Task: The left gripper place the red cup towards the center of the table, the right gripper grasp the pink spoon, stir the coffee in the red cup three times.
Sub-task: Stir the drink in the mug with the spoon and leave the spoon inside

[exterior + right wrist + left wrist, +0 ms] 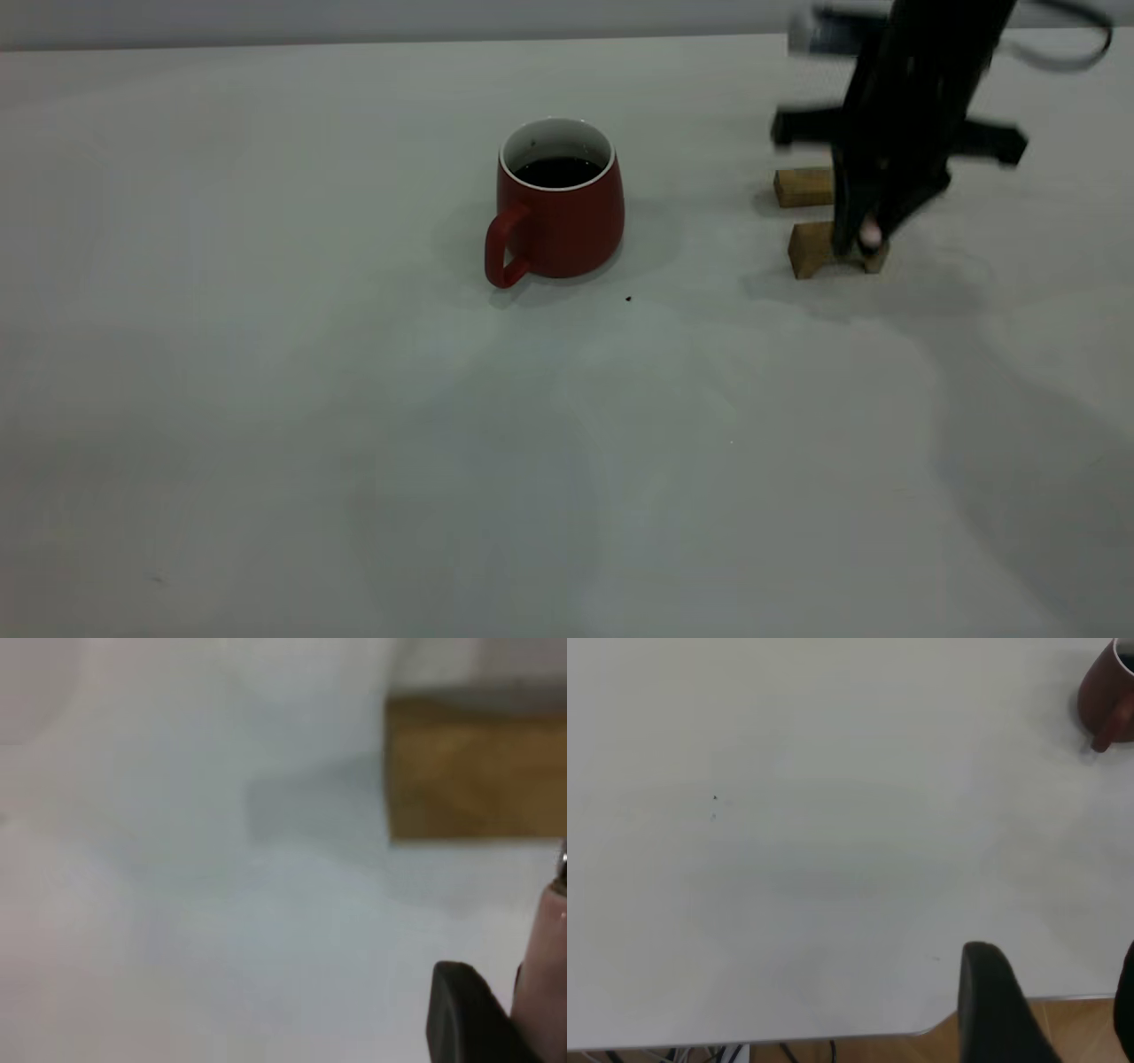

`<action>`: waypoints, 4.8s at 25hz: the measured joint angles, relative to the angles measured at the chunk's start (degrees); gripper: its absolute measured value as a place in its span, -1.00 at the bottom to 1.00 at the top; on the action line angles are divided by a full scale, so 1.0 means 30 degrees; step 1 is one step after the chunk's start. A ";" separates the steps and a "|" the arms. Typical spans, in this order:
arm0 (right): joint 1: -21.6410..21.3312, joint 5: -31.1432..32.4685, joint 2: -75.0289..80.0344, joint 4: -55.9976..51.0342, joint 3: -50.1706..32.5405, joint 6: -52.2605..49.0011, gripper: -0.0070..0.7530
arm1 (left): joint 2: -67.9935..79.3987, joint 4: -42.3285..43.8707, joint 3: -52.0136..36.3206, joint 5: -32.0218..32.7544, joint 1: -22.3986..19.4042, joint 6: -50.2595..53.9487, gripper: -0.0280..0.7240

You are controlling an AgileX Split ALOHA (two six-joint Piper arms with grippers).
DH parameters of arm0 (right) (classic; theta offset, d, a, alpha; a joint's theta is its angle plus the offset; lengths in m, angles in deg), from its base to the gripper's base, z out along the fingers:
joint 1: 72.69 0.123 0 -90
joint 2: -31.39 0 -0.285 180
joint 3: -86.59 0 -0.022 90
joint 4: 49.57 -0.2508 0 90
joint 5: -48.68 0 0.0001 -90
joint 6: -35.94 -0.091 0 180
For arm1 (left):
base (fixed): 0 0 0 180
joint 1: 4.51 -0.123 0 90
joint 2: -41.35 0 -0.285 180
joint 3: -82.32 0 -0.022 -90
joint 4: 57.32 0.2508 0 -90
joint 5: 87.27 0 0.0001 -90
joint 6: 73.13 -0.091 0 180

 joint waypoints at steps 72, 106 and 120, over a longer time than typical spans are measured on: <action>0.1449 0.1767 0.5166 -2.8973 0.2167 -0.8075 -0.66 | 0.0000 0.0000 0.0000 0.0000 0.0000 0.0000 0.16; 0.1408 0.2251 0.6188 -2.8775 0.4692 -0.9121 -0.66 | 0.0000 0.0000 0.0000 0.0000 0.0000 0.0000 0.16; 0.1715 0.4997 0.5871 -2.8986 0.2259 -0.9189 -0.66 | 0.0000 0.0000 0.0000 0.0000 0.0000 0.0000 0.16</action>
